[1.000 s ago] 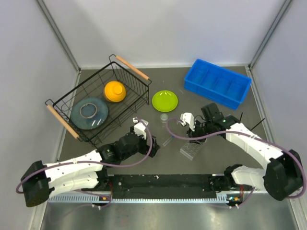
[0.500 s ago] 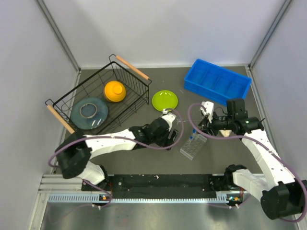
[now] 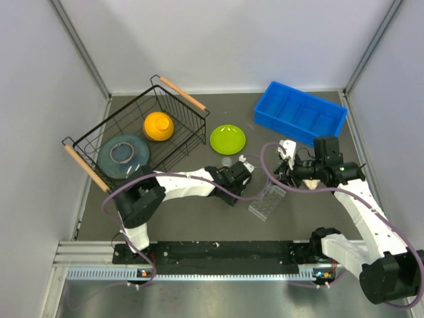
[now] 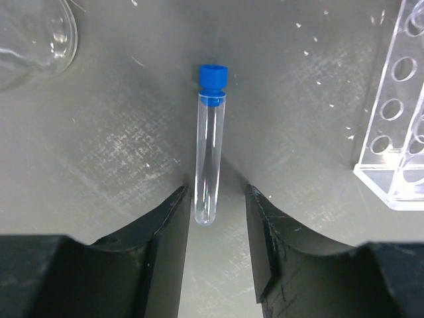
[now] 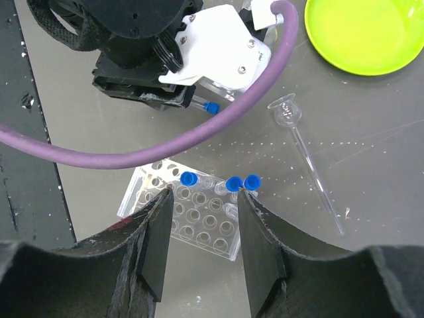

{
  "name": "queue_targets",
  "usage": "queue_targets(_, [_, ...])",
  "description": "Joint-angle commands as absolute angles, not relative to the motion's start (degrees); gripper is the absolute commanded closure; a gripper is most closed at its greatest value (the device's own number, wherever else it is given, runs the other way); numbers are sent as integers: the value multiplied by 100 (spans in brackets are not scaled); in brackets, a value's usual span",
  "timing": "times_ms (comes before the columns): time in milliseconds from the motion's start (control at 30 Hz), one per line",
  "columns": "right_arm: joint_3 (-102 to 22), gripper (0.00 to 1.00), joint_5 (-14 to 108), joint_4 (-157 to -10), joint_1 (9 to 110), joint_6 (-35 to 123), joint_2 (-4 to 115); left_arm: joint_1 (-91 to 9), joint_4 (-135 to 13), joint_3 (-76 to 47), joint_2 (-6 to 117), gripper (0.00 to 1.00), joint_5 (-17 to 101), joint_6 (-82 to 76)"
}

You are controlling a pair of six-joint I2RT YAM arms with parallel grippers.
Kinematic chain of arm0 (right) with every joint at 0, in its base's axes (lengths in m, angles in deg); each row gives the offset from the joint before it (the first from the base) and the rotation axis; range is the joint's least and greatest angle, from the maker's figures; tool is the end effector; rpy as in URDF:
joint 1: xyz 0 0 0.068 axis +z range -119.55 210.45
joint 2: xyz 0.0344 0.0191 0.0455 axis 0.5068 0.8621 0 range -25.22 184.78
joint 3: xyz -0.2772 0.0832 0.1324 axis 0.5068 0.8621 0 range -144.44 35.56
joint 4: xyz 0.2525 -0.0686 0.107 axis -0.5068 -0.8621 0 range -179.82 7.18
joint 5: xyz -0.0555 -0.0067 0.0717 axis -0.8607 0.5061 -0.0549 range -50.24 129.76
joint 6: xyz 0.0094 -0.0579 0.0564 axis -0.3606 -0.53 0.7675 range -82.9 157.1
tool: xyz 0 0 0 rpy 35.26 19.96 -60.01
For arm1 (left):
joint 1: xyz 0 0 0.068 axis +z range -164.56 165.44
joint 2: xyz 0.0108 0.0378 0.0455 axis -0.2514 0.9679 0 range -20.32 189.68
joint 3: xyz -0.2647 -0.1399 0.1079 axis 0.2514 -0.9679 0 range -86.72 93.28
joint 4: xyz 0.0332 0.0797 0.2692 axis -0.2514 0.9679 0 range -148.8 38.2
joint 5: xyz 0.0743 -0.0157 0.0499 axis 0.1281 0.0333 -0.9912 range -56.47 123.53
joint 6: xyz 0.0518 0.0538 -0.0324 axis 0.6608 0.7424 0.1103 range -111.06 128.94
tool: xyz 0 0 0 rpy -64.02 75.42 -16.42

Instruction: Organize the chemistry lab equipment

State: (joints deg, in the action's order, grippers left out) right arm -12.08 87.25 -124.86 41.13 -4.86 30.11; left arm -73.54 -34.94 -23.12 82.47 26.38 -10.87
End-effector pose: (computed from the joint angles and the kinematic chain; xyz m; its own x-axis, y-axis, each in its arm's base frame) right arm 0.1820 0.0873 0.2997 -0.1610 -0.4901 -0.8566 -0.9426 0.3336 -0.0137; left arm 0.2133 -0.3376 0.1655 -0.7105 0.5290 -0.4641 0.6169 0.7855 -0.0491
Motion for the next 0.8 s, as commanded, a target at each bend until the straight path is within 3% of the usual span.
queue_targets(0, [-1252, 56, 8933, -12404, 4038, -492, 2918, -7371, -3120, -1984, 8357, 56, 2405, -995])
queue_targets(167, [-1243, 56, 8933, -12404, 4030, -492, 2980, -7371, -2988, -1869, 8576, 62, 2439, -951])
queue_targets(333, [-1252, 56, 9012, -12395, 4003, -483, 2980, -7362, -2988, -1851, 8612, 79, 2562, -969])
queue_targets(467, [-1261, 56, 9206, -12413, 3986, -430, 2980, -7371, -3137, -2009, 8385, 87, 2492, -1013])
queue_targets(767, [-1278, 55, 9443, -12448, 3968, -368, 3015, -7371, -4156, -3369, 6751, 92, 2825, -1268])
